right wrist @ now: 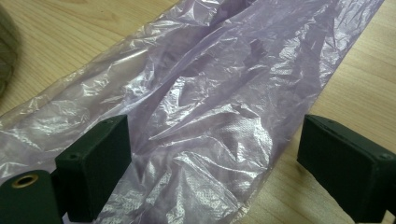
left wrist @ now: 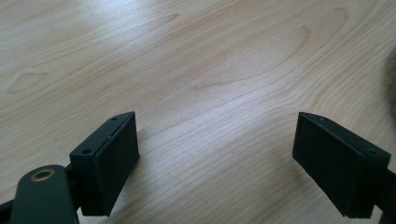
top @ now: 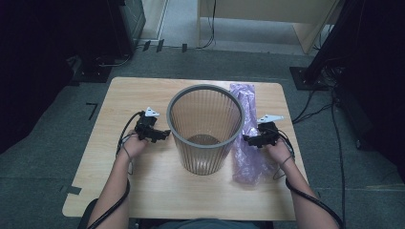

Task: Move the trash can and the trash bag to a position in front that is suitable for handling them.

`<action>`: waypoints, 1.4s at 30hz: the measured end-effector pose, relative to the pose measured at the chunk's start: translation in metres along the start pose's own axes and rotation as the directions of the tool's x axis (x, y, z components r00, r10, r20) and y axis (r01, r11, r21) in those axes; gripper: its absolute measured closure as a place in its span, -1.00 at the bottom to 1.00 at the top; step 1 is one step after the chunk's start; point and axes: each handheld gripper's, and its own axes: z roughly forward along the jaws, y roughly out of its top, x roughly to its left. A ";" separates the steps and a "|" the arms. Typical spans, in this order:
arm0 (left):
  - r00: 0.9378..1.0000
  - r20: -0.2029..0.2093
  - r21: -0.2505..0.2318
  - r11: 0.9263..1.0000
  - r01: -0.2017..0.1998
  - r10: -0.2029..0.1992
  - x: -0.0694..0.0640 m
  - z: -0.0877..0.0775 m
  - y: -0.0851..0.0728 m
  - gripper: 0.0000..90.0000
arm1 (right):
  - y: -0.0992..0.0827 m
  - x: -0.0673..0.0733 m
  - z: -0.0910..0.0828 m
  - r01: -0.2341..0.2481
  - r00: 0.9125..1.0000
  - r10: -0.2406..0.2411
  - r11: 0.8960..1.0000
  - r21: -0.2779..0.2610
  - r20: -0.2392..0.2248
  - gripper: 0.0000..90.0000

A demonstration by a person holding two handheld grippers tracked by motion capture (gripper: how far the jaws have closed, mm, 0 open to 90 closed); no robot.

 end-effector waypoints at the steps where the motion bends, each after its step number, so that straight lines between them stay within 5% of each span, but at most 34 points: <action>1: 1.000 0.017 0.007 1.000 0.017 -0.017 0.000 -0.001 0.001 -0.69 | 0.001 0.001 -0.001 -0.004 1.000 0.004 1.000 0.004 -0.001 -0.79; 6: 0.990 0.108 0.032 0.996 0.084 -0.087 0.003 -0.005 0.004 -0.69 | 0.005 -0.001 -0.007 0.005 1.000 -0.005 1.000 -0.013 -0.009 -0.79; 14: 0.984 0.144 0.023 0.995 0.100 -0.102 0.000 -0.016 0.009 -0.69 | 0.007 -0.004 -0.013 -0.024 0.999 0.024 1.000 -0.006 -0.027 -0.79; 20: 0.988 0.140 0.037 0.998 0.054 -0.059 -0.008 -0.019 0.009 -0.69 | 0.008 -0.004 -0.019 0.001 0.999 -0.002 1.000 -0.019 -0.041 -0.79; 28: 0.982 0.187 0.035 0.999 -0.001 -0.006 -0.014 -0.027 0.012 -0.69 | 0.011 0.002 -0.026 0.008 0.999 -0.010 0.999 -0.042 -0.038 -0.78; 30: 0.985 0.174 0.036 0.999 -0.005 -0.001 -0.016 -0.030 0.013 -0.47 | 0.011 0.002 -0.028 0.000 0.998 -0.003 0.999 -0.046 -0.059 -0.78; 34: 0.981 0.193 0.032 0.999 -0.025 0.019 -0.020 -0.034 0.012 -0.45 | 0.011 0.003 -0.032 -0.001 0.996 -0.002 0.999 -0.039 -0.087 -0.59; 42: 0.973 0.208 -0.018 0.995 -0.093 0.095 -0.028 -0.042 0.013 -0.44 | 0.013 0.009 -0.040 0.016 0.993 -0.023 0.998 -0.061 -0.114 -0.53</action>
